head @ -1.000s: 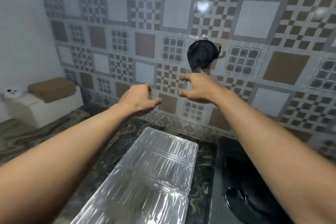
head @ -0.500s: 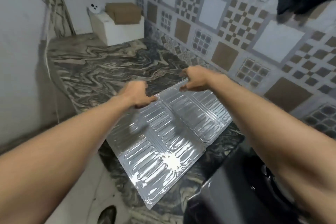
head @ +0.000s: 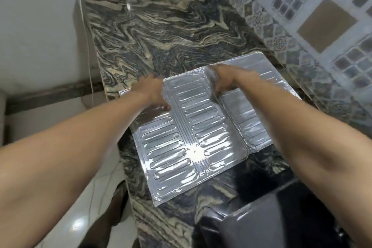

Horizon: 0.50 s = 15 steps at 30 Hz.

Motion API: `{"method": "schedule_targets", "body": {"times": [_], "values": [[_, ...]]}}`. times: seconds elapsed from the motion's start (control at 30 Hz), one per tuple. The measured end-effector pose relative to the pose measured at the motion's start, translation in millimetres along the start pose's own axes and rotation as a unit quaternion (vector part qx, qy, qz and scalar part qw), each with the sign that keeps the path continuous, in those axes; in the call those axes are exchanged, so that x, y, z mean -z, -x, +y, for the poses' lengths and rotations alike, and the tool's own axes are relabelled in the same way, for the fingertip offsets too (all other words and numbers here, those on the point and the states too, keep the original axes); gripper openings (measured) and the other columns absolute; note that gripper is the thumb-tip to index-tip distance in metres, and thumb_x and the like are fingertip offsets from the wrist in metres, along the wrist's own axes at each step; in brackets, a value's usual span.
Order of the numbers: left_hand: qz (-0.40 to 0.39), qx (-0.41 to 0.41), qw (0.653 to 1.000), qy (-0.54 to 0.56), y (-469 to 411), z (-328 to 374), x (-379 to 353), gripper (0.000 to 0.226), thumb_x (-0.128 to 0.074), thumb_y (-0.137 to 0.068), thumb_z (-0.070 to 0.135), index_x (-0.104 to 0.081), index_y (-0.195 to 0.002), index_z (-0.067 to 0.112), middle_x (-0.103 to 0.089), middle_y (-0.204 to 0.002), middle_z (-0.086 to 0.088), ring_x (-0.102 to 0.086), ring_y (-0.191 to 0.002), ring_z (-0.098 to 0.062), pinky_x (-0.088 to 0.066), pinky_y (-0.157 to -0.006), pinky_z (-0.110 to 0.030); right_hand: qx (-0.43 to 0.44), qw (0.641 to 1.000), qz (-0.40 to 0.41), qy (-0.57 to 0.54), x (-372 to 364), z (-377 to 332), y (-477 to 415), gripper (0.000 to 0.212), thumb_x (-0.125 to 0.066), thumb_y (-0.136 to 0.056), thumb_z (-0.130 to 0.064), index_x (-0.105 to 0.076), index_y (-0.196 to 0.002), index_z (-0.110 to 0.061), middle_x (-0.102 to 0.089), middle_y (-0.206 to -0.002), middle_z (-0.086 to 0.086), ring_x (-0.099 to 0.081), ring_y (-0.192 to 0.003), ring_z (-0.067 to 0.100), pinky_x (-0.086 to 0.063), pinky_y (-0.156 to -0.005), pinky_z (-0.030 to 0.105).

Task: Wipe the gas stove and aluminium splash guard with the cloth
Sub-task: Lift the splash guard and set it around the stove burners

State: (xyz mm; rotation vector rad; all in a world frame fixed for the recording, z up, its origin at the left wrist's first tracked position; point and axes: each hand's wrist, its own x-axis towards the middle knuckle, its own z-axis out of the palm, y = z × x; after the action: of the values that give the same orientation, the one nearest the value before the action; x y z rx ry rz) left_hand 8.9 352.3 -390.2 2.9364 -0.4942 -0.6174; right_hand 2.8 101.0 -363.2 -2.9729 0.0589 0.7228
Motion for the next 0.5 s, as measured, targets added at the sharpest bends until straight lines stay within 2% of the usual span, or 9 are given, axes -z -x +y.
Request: {"method": "schedule_targets", "body": {"times": [0.03,0.1,0.17,0.23,0.33,0.4,0.43,0.5], "values": [[0.001,0.008,1.0,0.004,-0.6,0.5,0.3,0.105,-0.086,-0.052,0.063,-0.044,-0.138,0.019,-0.042,-0.143,-0.017,-0.041,-0.129,-0.042,-0.039,-0.102,-0.055,0.005,1.0,-0.007,-0.002,-1.7,0.8,-5.1,0.112,-0.091,-0.05,-0.041,-0.036,-0.146,-0.03,-0.052,-0.141,0.013,-0.06,-0.111,0.035,-0.053,-0.089,0.038],[-0.003,0.023,1.0,0.01,-1.1,2.9,4.8,0.104,-0.088,-0.048,0.061,-0.047,-0.135,0.021,-0.043,-0.14,-0.018,-0.039,-0.129,-0.042,-0.036,-0.103,-0.056,0.002,1.0,-0.022,0.004,-3.4,6.3,-19.1,0.109,-0.081,-0.073,-0.021,-0.013,-0.156,-0.036,-0.031,-0.155,0.019,-0.056,-0.118,0.039,-0.053,-0.089,0.038],[-0.003,0.031,0.999,0.01,-1.1,4.3,11.5,0.104,-0.09,-0.046,0.06,-0.05,-0.134,0.021,-0.043,-0.138,-0.018,-0.04,-0.128,-0.042,-0.035,-0.105,-0.054,0.001,0.999,-0.026,0.037,-0.8,5.7,-27.0,0.11,-0.078,-0.078,-0.016,-0.003,-0.155,-0.041,-0.015,-0.161,0.021,-0.048,-0.129,0.042,-0.05,-0.099,0.042],[0.018,0.031,0.998,0.047,-2.5,2.7,17.3,0.098,-0.092,-0.05,0.051,-0.052,-0.134,0.022,-0.044,-0.139,-0.017,-0.045,-0.127,-0.04,-0.038,-0.105,-0.048,0.002,0.999,-0.015,0.051,-0.6,3.9,-31.5,0.111,-0.079,-0.078,-0.022,-0.001,-0.154,-0.044,-0.008,-0.162,0.022,-0.035,-0.138,0.044,-0.042,-0.108,0.046],[0.071,0.013,0.989,0.129,-2.8,3.3,33.1,0.076,-0.091,-0.061,0.035,-0.058,-0.129,0.024,-0.049,-0.139,-0.011,-0.05,-0.127,-0.031,-0.042,-0.106,-0.04,0.004,0.999,-0.002,0.05,0.7,11.2,-37.5,0.132,-0.09,-0.056,-0.041,0.001,-0.151,-0.049,-0.018,-0.16,0.022,-0.027,-0.142,0.046,-0.036,-0.111,0.055],[0.098,-0.004,0.985,0.142,-1.4,7.1,52.7,0.06,-0.088,-0.066,0.028,-0.065,-0.12,0.022,-0.059,-0.132,-0.009,-0.055,-0.122,-0.027,-0.045,-0.101,-0.036,0.009,0.998,0.045,0.03,7.3,24.9,-38.2,0.137,-0.091,-0.041,-0.052,-0.007,-0.15,-0.05,-0.032,-0.155,0.018,-0.031,-0.14,0.043,-0.036,-0.109,0.055],[0.108,-0.013,0.984,0.142,0.9,10.4,64.4,0.055,-0.088,-0.067,0.026,-0.067,-0.118,0.02,-0.063,-0.128,-0.009,-0.058,-0.119,-0.027,-0.047,-0.098,-0.034,0.009,0.997,0.076,0.012,16.0,27.0,-28.7,0.13,-0.092,-0.043,-0.05,-0.018,-0.149,-0.046,-0.039,-0.15,0.018,-0.037,-0.136,0.042,-0.038,-0.108,0.052],[0.13,-0.037,0.98,0.145,7.9,18.6,90.6,0.048,-0.085,-0.071,0.023,-0.07,-0.116,0.019,-0.069,-0.122,-0.007,-0.061,-0.115,-0.026,-0.047,-0.094,-0.031,0.011,0.99,0.139,-0.038,42.5,23.8,3.3,0.097,-0.092,-0.058,-0.036,-0.044,-0.142,-0.029,-0.052,-0.135,0.023,-0.049,-0.123,0.041,-0.043,-0.102,0.04]]}}
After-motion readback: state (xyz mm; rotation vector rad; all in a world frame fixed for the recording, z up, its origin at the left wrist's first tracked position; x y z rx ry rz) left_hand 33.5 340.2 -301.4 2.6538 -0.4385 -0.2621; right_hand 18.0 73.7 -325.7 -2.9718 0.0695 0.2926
